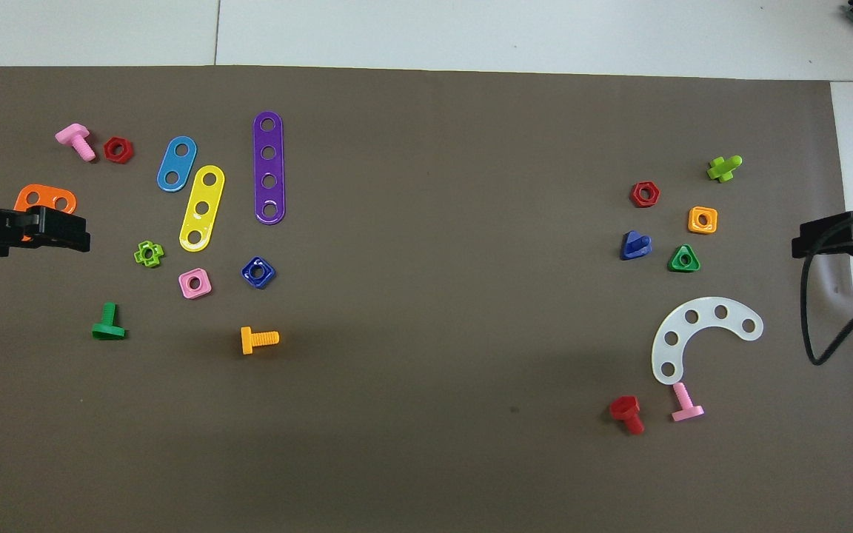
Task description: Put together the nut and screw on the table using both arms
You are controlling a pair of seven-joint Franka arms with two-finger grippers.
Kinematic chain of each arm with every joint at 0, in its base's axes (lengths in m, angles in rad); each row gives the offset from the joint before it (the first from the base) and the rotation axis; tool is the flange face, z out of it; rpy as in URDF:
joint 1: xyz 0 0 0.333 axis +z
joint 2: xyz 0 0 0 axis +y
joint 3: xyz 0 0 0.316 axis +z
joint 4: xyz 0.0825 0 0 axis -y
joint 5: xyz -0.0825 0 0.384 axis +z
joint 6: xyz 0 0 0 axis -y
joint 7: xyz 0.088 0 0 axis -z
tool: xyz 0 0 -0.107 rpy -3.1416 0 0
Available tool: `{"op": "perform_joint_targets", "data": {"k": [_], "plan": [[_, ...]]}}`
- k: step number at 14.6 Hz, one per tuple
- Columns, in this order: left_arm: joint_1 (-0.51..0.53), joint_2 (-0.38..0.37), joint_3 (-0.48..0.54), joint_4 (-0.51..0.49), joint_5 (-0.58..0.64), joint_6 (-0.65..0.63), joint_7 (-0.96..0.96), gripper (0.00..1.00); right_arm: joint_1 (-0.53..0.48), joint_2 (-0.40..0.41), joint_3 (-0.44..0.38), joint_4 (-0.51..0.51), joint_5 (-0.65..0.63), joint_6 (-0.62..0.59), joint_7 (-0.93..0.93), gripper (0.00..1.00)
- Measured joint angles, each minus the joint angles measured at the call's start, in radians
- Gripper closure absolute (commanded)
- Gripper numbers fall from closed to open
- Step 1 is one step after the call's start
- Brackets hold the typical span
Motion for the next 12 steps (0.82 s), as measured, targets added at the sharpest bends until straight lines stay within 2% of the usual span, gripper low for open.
{"op": "perform_joint_targets", "data": {"k": [7,12], "plan": [[0.0,0.0,0.0,0.0,0.0,0.0,0.0,0.0,0.0,-0.004,0.0,-0.016,0.0,0.001,0.0,0.0],[0.0,0.0,0.0,0.0,0.0,0.0,0.0,0.0,0.034,-0.018,0.002,-0.105,0.0,0.114,0.0,0.0]]}}
